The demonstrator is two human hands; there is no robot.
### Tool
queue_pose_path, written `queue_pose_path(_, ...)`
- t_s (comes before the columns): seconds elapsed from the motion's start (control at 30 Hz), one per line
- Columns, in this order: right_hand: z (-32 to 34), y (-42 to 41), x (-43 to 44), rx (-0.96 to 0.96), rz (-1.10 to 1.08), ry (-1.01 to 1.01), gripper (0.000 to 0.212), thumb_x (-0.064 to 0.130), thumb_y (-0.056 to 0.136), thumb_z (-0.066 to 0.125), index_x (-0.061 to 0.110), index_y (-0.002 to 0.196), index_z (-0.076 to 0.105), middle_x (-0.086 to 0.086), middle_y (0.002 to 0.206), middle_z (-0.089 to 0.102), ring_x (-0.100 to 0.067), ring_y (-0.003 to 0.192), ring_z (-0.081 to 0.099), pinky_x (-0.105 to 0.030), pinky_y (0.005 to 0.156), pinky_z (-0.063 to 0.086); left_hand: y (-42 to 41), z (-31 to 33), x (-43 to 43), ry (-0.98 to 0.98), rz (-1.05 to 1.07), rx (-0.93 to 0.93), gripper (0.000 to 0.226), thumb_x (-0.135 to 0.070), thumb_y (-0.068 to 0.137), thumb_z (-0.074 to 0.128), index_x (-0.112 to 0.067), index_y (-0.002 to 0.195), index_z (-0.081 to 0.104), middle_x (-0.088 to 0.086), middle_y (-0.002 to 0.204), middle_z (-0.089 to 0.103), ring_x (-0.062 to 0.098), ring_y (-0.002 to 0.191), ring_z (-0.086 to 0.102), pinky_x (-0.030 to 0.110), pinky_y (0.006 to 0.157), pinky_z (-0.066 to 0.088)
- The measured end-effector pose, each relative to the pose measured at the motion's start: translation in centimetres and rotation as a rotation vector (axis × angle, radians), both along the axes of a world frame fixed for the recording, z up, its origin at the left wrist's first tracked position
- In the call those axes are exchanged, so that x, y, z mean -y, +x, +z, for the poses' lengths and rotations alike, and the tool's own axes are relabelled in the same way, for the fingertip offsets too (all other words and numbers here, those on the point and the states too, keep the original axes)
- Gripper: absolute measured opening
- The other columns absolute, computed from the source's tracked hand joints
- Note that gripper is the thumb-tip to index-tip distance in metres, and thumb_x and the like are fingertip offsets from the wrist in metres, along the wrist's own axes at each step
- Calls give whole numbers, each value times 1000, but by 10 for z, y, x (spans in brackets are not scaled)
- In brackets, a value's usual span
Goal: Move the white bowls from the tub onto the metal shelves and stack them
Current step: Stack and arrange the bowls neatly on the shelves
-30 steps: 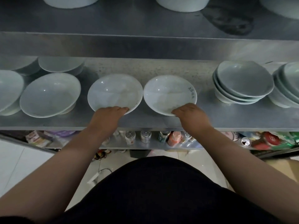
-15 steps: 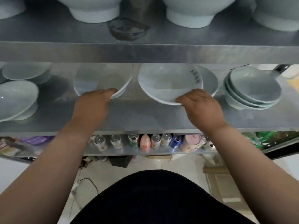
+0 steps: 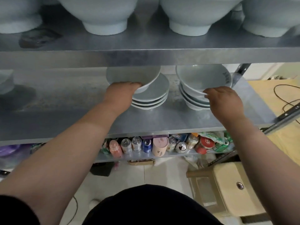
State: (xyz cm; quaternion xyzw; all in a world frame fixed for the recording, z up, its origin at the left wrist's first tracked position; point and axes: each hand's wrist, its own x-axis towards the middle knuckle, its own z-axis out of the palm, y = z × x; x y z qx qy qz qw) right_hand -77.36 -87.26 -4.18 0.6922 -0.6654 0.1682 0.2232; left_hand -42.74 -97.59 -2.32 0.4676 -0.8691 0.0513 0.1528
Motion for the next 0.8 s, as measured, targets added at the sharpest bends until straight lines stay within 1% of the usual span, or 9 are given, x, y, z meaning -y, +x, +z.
queue_pose_path(0.13,-11,-27,4,19,-51,65,18,2,84,62,7,100,70,-19,83,70,-41,76,64,-40,64,52,-27,-8,3,63,-2,108,51,-5,89,47,-35,130,55,3,121,65,32,105,62,35,81,50)
queue_pose_path(0.33,-15,-41,10,-2,-113,200,24,1,83,62,13,102,69,-14,86,70,-38,82,64,-36,67,50,-41,-23,9,138,-44,208,41,-8,89,48,-31,122,56,-2,109,64,26,92,62,35,76,50)
queue_pose_path(0.43,-11,-47,23,-7,-46,269,27,2,87,55,8,111,66,-19,95,69,-40,91,61,-41,78,49,-44,-24,14,152,-42,239,44,-5,88,47,-28,125,54,0,109,62,25,92,60,33,72,45)
queue_pose_path(0.5,-11,-49,30,47,14,418,36,-1,85,52,8,117,65,-20,105,68,-40,99,59,-43,88,48,-44,-22,16,172,-52,265,43,-3,85,47,-24,122,54,2,107,61,26,91,58,32,70,41)
queue_pose_path(0.57,-13,-47,30,153,76,504,34,9,86,47,5,113,67,-20,104,68,-39,97,60,-43,87,48,-43,-21,16,211,-61,272,23,-6,85,46,-18,104,53,3,95,58,26,82,53,32,66,36)
queue_pose_path(0.6,-15,-45,28,191,102,477,36,17,86,44,4,110,67,-19,101,69,-39,95,61,-43,85,48,-42,-22,16,222,-64,270,10,-10,88,45,-17,94,49,3,88,55,25,78,50,32,64,33)
queue_pose_path(0.63,-18,-44,27,215,119,432,39,26,88,42,3,108,68,-18,99,70,-38,94,62,-42,85,48,-41,-23,16,220,-79,256,5,-16,92,43,-18,87,44,2,83,51,25,74,47,33,63,31)
queue_pose_path(0.73,-28,-46,26,214,136,328,49,46,94,38,8,100,69,-12,92,72,-34,91,64,-41,84,46,-37,-25,17,183,-108,209,23,-32,99,36,-19,82,44,0,77,49,25,71,48,33,63,31)
queue_pose_path(0.8,-27,-50,26,212,149,317,53,50,95,34,9,97,68,-10,89,71,-34,89,64,-41,83,45,-36,-26,21,185,-112,220,28,-37,100,35,-19,87,51,0,79,53,24,73,49,33,64,32)
